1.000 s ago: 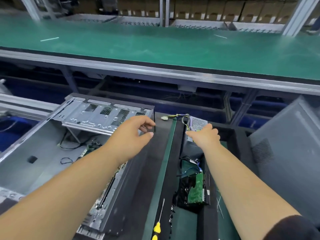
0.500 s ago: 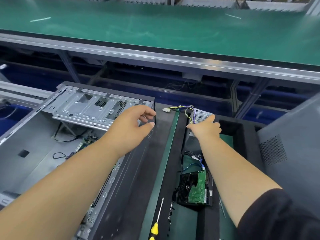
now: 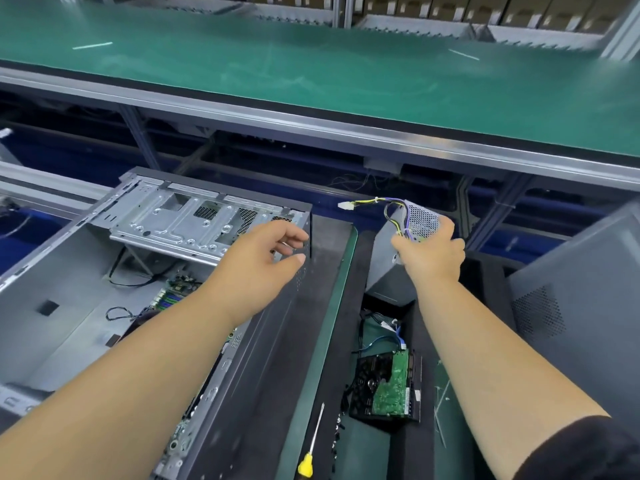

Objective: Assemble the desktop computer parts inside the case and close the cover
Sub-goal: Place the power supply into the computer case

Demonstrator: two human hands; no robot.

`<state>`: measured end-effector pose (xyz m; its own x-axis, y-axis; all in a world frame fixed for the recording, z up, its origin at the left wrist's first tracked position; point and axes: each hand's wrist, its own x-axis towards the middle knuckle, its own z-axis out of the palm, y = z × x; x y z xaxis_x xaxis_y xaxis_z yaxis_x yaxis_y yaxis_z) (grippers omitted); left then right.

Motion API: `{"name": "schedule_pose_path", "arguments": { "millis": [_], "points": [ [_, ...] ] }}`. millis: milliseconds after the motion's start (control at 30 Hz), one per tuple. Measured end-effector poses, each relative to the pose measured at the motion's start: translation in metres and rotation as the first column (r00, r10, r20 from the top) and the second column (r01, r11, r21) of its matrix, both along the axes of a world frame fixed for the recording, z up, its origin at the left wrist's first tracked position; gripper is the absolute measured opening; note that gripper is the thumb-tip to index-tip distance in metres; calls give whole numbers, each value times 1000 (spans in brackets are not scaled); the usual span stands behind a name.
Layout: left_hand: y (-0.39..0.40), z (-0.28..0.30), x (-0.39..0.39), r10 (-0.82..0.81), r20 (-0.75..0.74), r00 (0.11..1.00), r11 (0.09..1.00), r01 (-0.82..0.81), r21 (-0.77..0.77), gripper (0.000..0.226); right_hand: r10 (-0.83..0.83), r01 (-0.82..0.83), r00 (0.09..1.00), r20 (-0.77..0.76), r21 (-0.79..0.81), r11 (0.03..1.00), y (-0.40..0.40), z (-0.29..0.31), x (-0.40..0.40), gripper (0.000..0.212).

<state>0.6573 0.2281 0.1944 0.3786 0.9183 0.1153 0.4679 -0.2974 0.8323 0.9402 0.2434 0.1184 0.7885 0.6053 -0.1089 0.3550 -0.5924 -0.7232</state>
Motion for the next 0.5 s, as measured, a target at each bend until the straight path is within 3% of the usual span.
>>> {"name": "schedule_pose_path", "arguments": {
  "millis": [200, 367, 500],
  "points": [
    [-9, 5, 4, -37, 32, 999, 999, 38, -34, 26, 19, -7, 998, -63, 185, 983, -22, 44, -9, 90],
    [-15, 13, 4, -29, 91, 995, 990, 41, -133, 32, 162, -61, 957, -241, 379, 923, -43, 90, -32, 85],
    [-18, 19, -6, 33, 214, 976, 961, 28, -277, 49, 308, -123, 901, -304, 502, 856, -61, 124, -59, 77]
  ]
}}
